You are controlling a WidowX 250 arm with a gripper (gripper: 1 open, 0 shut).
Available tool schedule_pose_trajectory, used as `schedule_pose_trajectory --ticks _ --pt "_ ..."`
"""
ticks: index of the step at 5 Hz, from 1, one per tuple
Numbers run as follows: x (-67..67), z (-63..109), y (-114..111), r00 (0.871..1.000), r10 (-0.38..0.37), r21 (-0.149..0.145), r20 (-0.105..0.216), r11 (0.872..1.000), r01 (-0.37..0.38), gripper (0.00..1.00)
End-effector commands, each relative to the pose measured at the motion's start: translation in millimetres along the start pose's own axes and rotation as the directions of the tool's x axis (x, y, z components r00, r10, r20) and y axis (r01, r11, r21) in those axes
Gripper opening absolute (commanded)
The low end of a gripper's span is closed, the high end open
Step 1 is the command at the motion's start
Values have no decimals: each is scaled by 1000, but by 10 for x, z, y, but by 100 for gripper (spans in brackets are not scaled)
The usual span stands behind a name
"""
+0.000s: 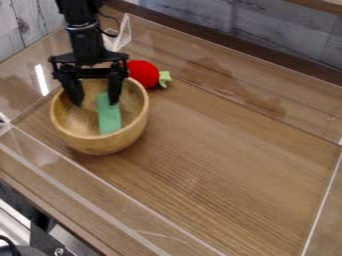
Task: Remove the green stick from the brown bowl and put it on the table
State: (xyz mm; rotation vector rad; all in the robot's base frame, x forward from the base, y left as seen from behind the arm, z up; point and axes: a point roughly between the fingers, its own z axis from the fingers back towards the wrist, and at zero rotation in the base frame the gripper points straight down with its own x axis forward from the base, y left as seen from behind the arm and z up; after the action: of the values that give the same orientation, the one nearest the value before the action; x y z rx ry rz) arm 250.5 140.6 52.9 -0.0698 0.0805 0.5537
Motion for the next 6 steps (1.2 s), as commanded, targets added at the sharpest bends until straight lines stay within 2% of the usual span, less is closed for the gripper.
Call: schedule_pose_trajectory --ticks 1,2,3,4,5,6 --pt "79 105 34 998 -20 5 63 1000 20 100" --pt "97 22 18 997 -38 8 62 999 38 100" --pt "143 -167 16 997 -46 12 62 999 45 100" --pt "187 -257 5 997 -51 10 62 999 51 100" --pt "194 -255 -9 996 -61 9 61 998 60 0" --pt "247 -311 -39 991 -120 9 57 993 120 0"
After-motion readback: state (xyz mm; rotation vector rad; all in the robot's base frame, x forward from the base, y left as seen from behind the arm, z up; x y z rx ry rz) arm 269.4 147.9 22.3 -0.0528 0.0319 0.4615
